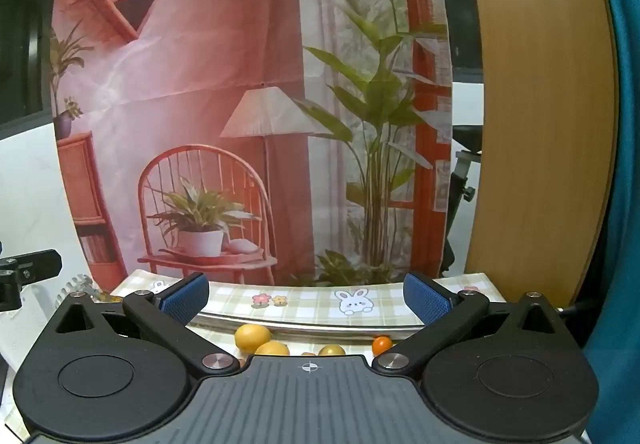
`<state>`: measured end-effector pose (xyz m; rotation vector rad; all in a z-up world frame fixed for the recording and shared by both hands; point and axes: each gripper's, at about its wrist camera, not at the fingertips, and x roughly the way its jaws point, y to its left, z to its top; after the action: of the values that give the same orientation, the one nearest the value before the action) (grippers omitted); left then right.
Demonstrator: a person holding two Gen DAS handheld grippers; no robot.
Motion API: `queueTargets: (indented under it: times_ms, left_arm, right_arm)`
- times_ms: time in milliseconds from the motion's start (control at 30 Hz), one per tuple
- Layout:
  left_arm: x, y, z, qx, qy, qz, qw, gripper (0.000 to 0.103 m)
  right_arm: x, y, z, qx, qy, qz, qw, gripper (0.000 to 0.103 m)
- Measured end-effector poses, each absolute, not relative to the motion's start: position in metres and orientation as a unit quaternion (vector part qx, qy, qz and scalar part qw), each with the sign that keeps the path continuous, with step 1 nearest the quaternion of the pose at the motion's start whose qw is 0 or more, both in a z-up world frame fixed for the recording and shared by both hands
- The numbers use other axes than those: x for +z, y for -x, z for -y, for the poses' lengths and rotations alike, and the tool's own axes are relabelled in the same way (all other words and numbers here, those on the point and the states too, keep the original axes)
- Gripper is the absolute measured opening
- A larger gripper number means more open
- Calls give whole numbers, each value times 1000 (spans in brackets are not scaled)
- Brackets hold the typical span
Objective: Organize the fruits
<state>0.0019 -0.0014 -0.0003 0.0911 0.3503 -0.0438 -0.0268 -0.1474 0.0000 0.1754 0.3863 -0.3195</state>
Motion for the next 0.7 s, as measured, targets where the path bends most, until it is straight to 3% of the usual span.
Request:
queueTargets:
  times_ms: [700]
  left_arm:
    - [2, 3, -3, -9, -40, -166, 985, 103]
  right_arm:
    - [-1, 27, 147, -158, -87, -191, 965, 103]
